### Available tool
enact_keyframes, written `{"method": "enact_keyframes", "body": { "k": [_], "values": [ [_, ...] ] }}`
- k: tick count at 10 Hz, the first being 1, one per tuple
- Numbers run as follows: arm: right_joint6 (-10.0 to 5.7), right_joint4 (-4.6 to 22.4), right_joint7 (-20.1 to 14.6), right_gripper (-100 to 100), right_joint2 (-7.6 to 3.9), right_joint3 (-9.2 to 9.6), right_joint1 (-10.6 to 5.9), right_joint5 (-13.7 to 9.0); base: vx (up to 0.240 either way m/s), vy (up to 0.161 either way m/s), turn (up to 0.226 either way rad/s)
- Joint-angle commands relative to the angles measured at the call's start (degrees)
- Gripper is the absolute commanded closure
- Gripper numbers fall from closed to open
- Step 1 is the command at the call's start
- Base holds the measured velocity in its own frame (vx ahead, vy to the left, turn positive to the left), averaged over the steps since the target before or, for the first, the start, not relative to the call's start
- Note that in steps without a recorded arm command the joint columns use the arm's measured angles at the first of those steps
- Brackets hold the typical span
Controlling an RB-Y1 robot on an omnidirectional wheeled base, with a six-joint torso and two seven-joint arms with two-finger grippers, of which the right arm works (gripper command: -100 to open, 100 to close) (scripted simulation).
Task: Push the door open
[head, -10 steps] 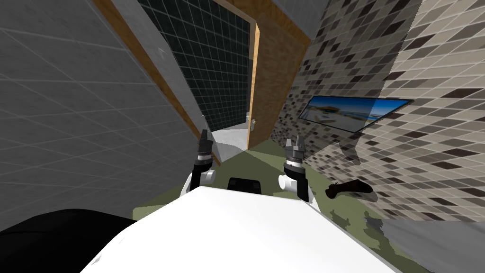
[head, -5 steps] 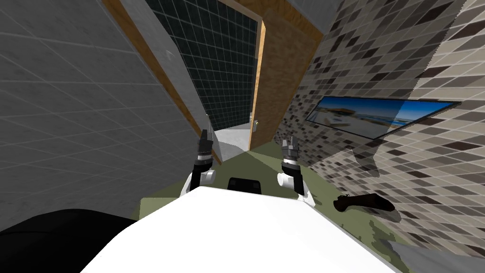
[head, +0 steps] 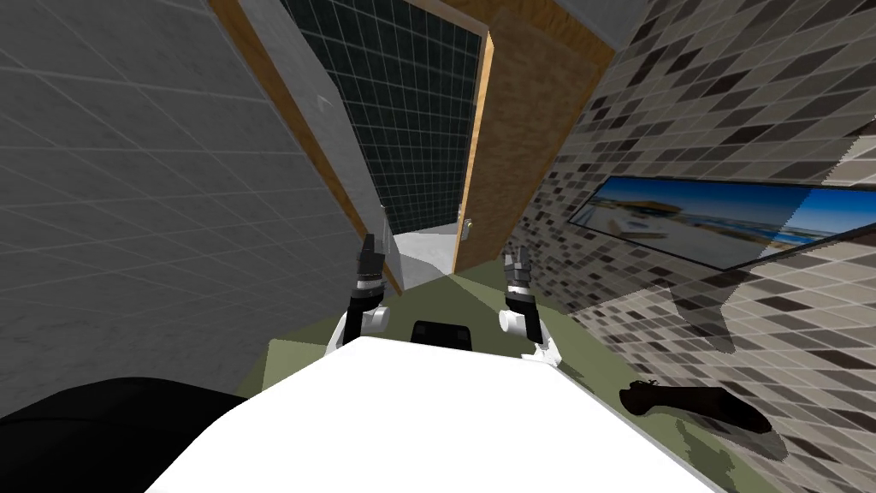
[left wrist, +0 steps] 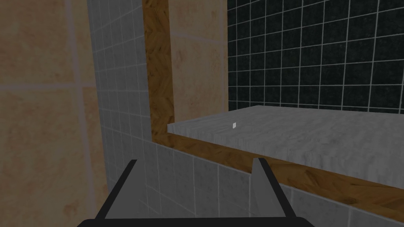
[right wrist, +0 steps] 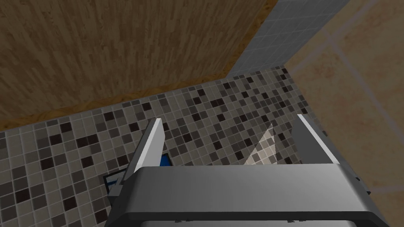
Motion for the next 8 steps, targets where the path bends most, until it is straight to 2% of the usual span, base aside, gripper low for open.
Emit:
{"method": "enact_keyframes", "body": {
  "k": [1,2,5,6,8],
  "values": [
    [0.22,2.86,-0.75,-100,-1.01,-0.28,-2.08,-0.4,0.059,-0.098,0.187],
    [0.22,3.58,-0.75,-100,-1.01,-0.28,-2.08,-0.4,0.041,-0.071,0.067],
    [0.32,9.2,-2.05,-100,-2.73,-0.51,-5.55,-1.04,0.044,-0.08,0.189],
    [0.32,10.07,-2.05,-100,-2.73,-0.51,-5.55,-1.04,0.026,-0.069,0.067],
    [0.38,14.46,-2.93,-100,-3.88,-0.67,-7.91,-1.47,0.041,-0.069,0.156]
  ]
}}
